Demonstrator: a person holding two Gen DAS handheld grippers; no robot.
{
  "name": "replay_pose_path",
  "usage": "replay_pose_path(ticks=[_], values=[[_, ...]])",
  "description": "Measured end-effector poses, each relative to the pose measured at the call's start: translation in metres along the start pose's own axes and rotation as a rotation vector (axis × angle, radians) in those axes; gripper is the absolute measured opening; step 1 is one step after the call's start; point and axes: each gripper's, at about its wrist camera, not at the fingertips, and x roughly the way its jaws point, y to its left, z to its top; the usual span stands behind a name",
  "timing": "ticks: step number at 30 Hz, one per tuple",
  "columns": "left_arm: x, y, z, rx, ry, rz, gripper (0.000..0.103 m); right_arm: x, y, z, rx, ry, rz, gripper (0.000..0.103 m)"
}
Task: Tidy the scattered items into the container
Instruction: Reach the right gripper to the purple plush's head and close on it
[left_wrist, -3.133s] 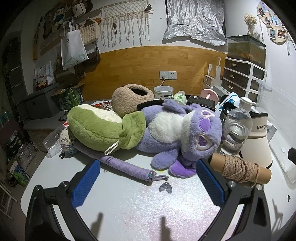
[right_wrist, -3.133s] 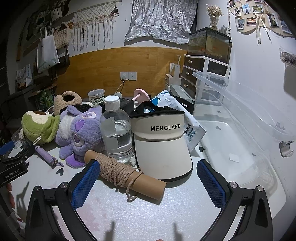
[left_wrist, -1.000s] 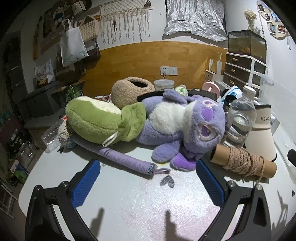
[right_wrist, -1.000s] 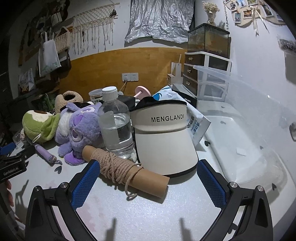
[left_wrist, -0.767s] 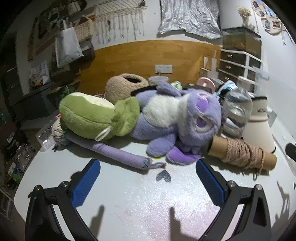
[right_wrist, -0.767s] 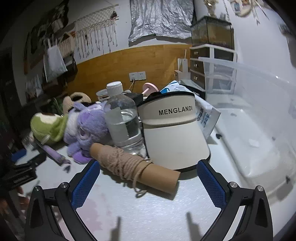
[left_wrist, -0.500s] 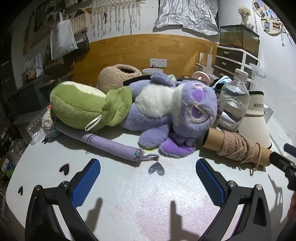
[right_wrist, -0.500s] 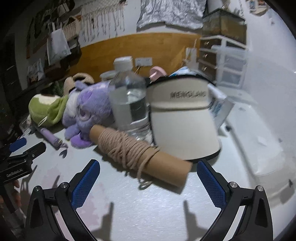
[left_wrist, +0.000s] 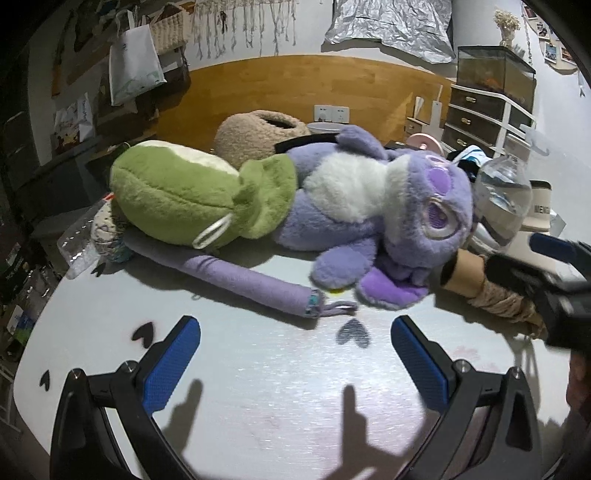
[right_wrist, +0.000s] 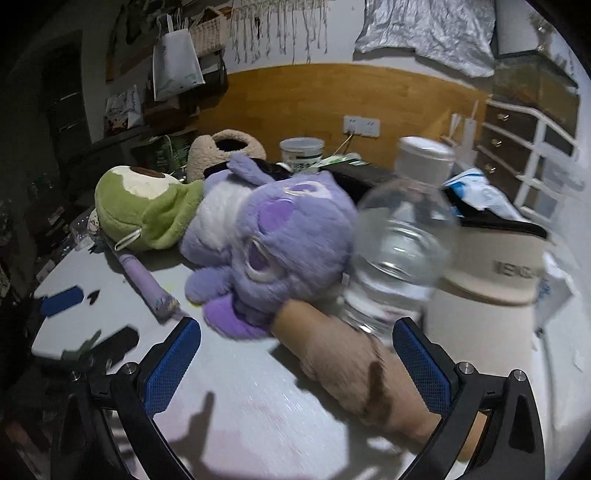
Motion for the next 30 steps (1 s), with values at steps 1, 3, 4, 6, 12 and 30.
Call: replay_pose_path(ticks=[1,3,4,6,12,30], values=[[0.001,0.004,-0.001,-0.004,0.001,0.006,0.103,0.007,0.001,0.005,0.012,0.011,0.007,0.103],[0.002,0.011,-0.001,-0.014,0.003,0.01,0.103,0.02,0.003,0.013,0.031,0.023,0.003,0.103],[0.003,0.014,-0.002,-0.02,0.003,0.011,0.103,0.025,0.004,0.016,0.039,0.03,0.005,0.103],[0.004,0.021,-0.002,-0.032,0.001,0.009,0.103,0.035,0.007,0.021,0.054,0.048,0.014,0.103],[0.007,0.031,0.006,-0.03,-0.029,-0.014,0.103,0.062,0.015,0.027,0.098,0.092,-0.018,0.103],[0.073,-0.013,0.132,0.142,-0.036,-0.26,0.103,0.073,0.0,0.012,0.139,0.039,0.006,0.066]])
